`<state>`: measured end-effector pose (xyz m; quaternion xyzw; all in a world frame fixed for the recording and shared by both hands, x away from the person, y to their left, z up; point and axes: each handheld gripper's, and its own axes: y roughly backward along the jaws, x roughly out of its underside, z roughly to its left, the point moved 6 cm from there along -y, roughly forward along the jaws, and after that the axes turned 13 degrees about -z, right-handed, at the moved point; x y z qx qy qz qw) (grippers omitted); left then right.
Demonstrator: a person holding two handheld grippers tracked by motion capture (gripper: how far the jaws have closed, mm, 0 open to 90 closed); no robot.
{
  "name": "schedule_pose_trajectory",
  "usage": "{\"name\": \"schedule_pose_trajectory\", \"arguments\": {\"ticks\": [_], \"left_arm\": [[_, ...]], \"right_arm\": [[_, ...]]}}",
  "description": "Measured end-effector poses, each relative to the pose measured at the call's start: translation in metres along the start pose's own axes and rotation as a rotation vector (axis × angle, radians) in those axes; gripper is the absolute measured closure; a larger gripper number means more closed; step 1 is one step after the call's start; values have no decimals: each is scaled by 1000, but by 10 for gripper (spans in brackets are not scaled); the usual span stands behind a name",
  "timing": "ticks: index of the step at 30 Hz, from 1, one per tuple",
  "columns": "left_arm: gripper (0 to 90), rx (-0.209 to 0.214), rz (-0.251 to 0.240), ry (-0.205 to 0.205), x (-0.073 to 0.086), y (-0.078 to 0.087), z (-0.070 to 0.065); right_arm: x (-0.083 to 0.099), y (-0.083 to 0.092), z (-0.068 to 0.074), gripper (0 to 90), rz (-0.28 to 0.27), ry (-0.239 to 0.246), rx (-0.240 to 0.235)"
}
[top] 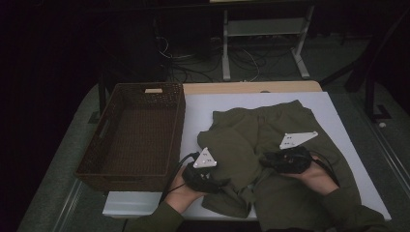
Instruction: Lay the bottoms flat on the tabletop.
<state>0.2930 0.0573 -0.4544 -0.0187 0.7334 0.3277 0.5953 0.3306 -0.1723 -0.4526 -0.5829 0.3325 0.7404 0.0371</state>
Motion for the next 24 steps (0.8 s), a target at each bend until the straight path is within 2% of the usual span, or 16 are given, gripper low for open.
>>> {"name": "schedule_pose_trajectory", "arguments": {"ticks": [2,4,7,13,18,21,24], "left_arm": [[357,-6,2,1,1,-1,1],[357,-12,5,-2,1,-1,2],[357,-24,4,-9,1,-2,3],[357,-45,-14,-10,-4,-8,8],[364,-62,-17,-38,-10,-18,10],[377,-87,-18,-53,-14,-27,17],[405,-119,8,-68,-15,-40,28]], "right_arm": [[-1,-1,-1,825,3,13,3],[-3,0,-4,871,2,26,16],[-6,4,-12,878,-4,34,60],[-11,16,-34,877,-32,9,123],[-9,19,-51,877,-24,-12,167],[-6,18,-62,877,-17,-32,186],[-3,17,-72,877,-3,-50,205]]}}
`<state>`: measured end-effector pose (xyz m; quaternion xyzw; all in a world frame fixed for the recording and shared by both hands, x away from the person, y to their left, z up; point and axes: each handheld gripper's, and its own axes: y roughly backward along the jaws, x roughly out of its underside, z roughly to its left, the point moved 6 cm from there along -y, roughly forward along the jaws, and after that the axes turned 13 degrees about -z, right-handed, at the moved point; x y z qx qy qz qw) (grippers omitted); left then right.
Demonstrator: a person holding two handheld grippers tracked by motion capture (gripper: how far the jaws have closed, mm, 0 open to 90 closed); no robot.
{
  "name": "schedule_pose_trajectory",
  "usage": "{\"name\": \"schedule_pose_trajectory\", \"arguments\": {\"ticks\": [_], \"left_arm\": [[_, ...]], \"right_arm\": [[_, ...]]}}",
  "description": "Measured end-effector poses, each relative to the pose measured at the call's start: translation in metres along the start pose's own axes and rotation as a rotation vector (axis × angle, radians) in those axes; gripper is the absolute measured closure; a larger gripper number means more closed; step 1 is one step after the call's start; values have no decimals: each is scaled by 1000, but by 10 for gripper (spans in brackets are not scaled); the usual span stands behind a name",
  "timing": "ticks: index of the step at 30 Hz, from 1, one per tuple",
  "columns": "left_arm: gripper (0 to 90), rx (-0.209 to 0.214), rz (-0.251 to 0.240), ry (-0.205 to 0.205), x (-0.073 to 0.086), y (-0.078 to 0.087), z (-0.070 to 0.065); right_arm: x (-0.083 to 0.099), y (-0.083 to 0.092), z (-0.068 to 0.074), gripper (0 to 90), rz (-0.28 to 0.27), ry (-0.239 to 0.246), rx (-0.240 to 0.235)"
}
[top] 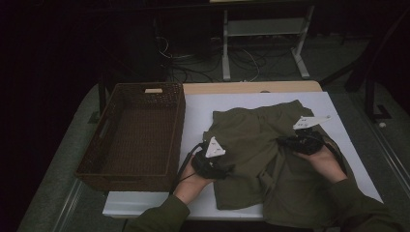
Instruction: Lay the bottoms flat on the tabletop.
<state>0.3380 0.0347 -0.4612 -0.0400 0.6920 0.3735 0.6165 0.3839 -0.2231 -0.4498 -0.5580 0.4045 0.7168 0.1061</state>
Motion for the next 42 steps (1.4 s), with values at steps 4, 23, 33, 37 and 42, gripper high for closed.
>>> {"name": "schedule_pose_trajectory", "arguments": {"ticks": [4,23,33,37,42], "left_arm": [[497,-50,51,-34,3,-20,16],[439,12,33,83,7,-5,18],[370,94,23,108,16,23,-9],[353,103,34,92,21,30,-14],[351,107,36,75,21,31,-16]], "right_arm": [[9,-4,-12,876,33,-33,20],[1,37,28,744,-25,10,-130],[2,31,89,886,-6,96,-339],[3,27,105,886,16,126,-385],[22,20,106,888,136,182,-348]]}}
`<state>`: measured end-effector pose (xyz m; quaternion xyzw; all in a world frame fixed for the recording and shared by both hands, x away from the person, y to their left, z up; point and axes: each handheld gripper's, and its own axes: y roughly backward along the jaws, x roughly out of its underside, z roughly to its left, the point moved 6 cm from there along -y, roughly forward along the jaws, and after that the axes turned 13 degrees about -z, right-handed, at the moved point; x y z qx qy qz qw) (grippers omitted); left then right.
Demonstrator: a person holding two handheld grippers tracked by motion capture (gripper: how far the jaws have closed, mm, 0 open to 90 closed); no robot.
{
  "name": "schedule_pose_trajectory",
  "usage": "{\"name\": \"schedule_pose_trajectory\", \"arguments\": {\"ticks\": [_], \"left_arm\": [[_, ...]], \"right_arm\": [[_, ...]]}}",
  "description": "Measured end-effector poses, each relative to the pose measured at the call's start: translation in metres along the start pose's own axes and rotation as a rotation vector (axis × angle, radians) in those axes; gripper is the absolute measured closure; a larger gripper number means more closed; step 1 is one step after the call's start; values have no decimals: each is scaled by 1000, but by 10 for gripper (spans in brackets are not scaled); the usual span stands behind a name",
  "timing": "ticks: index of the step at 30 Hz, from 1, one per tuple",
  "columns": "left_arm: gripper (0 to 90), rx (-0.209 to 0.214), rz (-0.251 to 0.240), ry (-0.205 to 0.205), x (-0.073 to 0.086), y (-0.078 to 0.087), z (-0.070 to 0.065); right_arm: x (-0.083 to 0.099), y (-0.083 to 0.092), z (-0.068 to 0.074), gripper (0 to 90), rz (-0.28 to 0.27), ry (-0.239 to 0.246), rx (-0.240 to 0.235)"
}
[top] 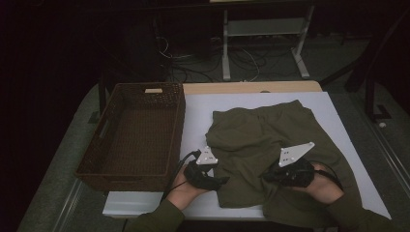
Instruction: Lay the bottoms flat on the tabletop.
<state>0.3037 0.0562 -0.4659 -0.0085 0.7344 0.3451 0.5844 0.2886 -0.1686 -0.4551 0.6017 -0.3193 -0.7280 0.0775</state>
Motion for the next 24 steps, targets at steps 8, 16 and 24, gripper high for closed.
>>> {"name": "schedule_pose_trajectory", "arguments": {"ticks": [8,16,24], "left_arm": [[346,-14,2,-9,2,-1,4],[328,-20,-5,-10,1,-3,9],[326,-16,-5,-14,2,-4,10]], "right_arm": [[27,-10,-8,890,134,-3,2],[4,2,-5,754,15,-19,-6],[-3,-3,21,593,-5,-2,-90]]}}
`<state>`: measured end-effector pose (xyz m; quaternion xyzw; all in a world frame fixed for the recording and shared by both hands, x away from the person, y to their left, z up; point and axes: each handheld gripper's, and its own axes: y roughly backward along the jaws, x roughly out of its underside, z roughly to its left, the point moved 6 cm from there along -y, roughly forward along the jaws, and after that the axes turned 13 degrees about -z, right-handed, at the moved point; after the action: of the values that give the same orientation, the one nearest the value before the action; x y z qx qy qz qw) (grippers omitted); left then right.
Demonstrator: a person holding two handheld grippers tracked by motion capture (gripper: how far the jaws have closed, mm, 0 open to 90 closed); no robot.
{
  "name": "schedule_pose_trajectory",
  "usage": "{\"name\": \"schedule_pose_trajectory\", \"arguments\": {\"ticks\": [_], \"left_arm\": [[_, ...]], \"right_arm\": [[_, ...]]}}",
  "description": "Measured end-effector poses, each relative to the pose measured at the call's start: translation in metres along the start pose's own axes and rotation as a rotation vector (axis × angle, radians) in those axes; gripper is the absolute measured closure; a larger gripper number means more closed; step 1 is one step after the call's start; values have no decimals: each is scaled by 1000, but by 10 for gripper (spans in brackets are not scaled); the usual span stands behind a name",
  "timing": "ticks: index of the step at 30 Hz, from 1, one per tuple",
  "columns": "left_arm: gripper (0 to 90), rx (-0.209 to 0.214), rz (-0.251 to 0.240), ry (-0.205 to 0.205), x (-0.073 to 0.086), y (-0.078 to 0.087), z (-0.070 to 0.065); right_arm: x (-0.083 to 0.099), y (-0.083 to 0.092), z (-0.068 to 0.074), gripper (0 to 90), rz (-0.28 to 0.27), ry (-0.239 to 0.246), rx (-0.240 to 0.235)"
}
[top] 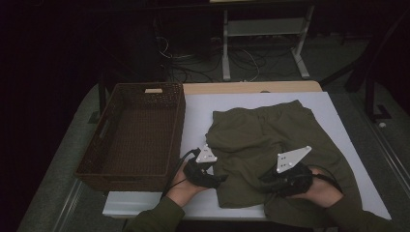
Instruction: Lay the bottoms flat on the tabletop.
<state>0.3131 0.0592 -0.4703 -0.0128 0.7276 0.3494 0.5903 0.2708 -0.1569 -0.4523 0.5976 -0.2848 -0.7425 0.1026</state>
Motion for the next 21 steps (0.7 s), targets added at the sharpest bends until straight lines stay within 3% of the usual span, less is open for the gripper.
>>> {"name": "schedule_pose_trajectory", "arguments": {"ticks": [5,10,14,16,18,21], "left_arm": [[325,-1,1,4,0,0,1],[325,1,3,-1,0,-1,0],[324,0,1,1,0,-1,0],[325,-1,-2,2,0,-2,1],[321,-4,-6,1,-1,-2,2],[314,-11,-15,-2,-4,-2,3]], "right_arm": [[11,-18,18,518,60,37,-29],[22,-30,24,474,126,75,-42],[25,-30,22,604,145,112,-9],[24,-30,20,756,149,134,10],[23,-30,19,853,147,136,8],[19,-35,21,874,135,132,3]]}}
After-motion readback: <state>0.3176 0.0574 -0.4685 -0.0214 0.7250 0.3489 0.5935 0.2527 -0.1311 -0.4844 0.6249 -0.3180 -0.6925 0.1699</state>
